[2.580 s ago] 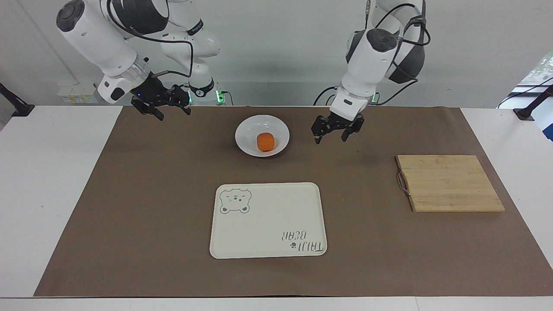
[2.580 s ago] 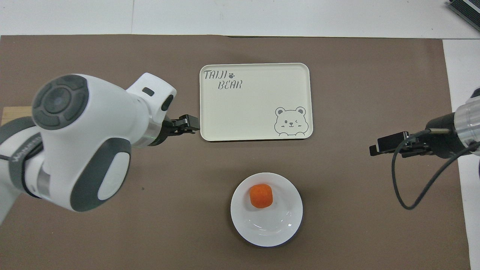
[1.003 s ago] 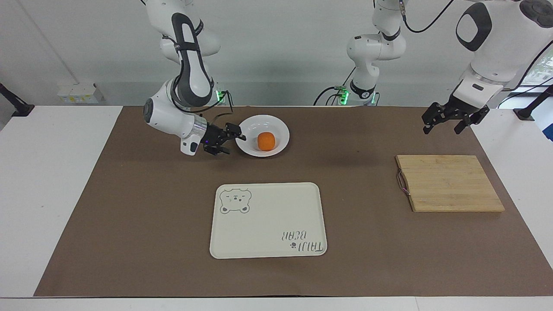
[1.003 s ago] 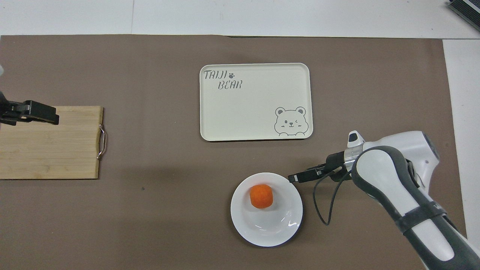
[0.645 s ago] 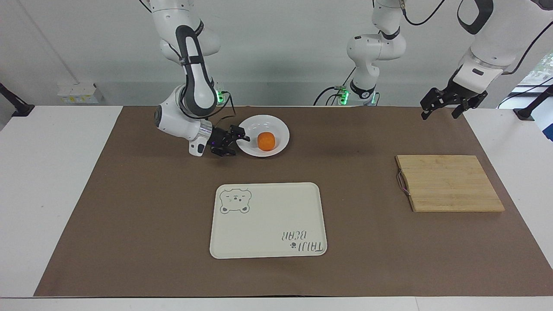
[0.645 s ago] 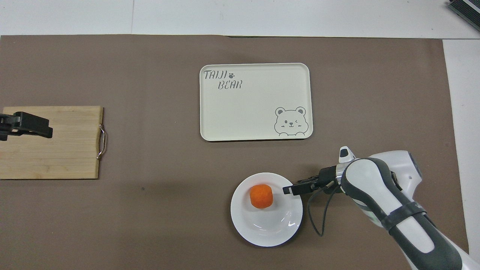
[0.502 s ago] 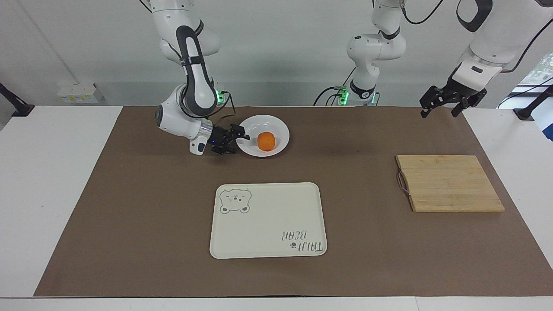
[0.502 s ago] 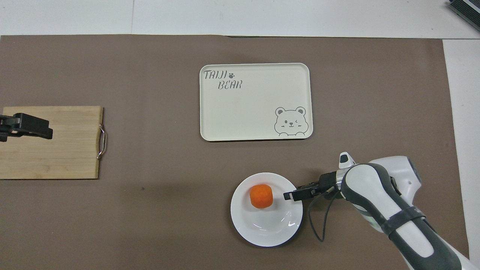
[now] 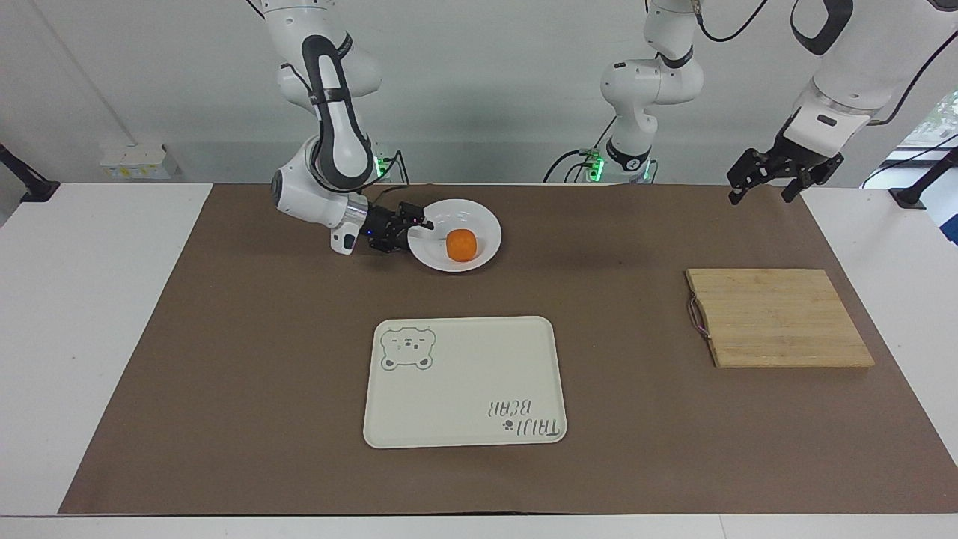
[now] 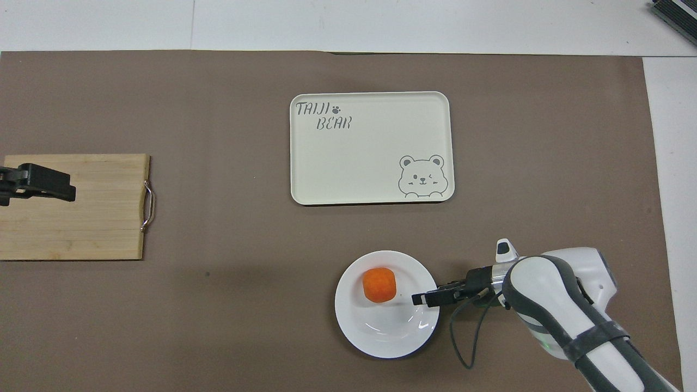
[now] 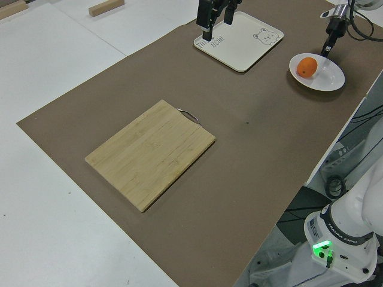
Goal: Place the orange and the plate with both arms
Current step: 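Grip the plate rim with the right gripper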
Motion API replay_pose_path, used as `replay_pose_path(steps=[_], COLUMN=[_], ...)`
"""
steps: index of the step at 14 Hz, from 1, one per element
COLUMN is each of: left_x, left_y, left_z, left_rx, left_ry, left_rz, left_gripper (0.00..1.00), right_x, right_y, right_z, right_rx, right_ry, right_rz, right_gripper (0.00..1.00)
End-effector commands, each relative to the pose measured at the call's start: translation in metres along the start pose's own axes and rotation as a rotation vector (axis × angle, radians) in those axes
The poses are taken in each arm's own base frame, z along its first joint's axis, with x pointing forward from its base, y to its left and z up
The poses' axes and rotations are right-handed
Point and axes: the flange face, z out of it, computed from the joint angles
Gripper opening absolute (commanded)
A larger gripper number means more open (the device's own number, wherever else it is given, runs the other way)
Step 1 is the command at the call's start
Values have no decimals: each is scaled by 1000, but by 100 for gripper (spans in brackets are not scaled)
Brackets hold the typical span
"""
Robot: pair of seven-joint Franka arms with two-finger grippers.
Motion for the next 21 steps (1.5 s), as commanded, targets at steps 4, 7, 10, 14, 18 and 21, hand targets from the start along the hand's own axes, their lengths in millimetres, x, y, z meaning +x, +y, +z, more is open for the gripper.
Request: replay_pose_path(steps=[4,7,10,14,18,21], left_x=[-4,-4,-4,-5,-4,-5], left_y=[-3,-5,-5,-5,-5,-5], left_z=[-2,-2,-2,-3,-2,-3], left_rx=[14,13,13,13,13,13], left_ry=[9,9,9,10,9,10], left_rz=[-15,-18,-18,-18,-18,-18], left_gripper=[100,100,100,100,100,100], right_x=[-5,-4,0,10,31,53], right_y=[-3,-5,-6,-11,-19,-18], right_z=[4,9,7,6,0,-10], right_rx=[36,37,41,73,114,127], right_ry=[38,39,52,95,136,156], right_rz=[33,43,29,0,7,6], right_gripper=[36,0,0,0,0,0])
